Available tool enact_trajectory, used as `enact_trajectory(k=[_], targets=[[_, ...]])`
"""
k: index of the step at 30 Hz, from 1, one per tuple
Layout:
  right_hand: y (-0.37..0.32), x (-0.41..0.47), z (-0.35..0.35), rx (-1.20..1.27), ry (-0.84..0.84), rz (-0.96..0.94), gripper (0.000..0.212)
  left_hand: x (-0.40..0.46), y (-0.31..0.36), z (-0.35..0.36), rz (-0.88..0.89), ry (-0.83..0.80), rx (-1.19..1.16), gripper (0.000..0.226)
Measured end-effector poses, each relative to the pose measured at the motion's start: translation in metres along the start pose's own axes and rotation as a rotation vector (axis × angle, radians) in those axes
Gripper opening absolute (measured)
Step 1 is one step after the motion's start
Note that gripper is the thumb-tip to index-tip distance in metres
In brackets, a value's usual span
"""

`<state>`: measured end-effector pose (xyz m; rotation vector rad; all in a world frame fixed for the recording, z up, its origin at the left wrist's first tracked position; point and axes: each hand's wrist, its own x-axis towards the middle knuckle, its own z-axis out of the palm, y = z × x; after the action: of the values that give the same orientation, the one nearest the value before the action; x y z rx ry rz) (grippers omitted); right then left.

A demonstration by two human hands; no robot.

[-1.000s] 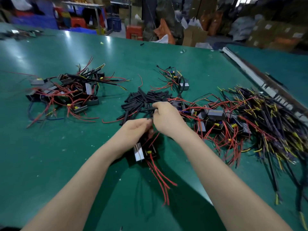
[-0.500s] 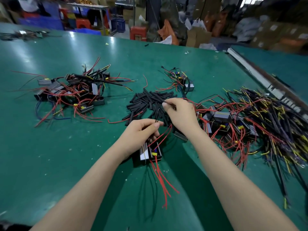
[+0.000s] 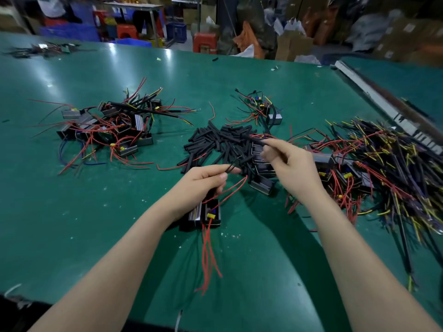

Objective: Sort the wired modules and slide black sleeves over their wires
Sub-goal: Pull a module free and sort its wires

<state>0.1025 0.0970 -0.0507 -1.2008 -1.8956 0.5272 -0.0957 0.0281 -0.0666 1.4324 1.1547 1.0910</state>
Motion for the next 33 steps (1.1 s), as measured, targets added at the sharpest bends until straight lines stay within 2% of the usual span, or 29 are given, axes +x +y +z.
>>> enact_trajectory(k=[4, 8, 10, 15, 21, 33], targets=[[-0.003, 0.002, -0.004, 0.486, -0.059, 0.180, 0.017, -0.002, 0.000, -0.003, -0.024, 0.014, -0.073, 0.031], [-0.013, 0.003, -0.012, 0.850, -0.044, 0.261, 0.018, -0.004, 0.000, -0.004, -0.022, 0.022, -0.108, 0.031], [-0.015, 0.003, -0.014, 0.954, -0.046, 0.315, 0.015, -0.005, 0.001, -0.004, -0.014, 0.012, -0.109, 0.030], [-0.016, 0.002, -0.013, 0.926, -0.021, 0.378, 0.016, -0.007, 0.001, -0.005, 0.006, 0.008, -0.134, 0.028], [-0.016, 0.000, -0.005, 0.716, -0.051, 0.343, 0.026, -0.010, 0.002, -0.005, 0.016, -0.009, -0.162, 0.024], [-0.014, 0.001, -0.002, 0.727, -0.039, 0.360, 0.029, -0.012, 0.002, -0.003, 0.036, -0.067, -0.168, 0.024]])
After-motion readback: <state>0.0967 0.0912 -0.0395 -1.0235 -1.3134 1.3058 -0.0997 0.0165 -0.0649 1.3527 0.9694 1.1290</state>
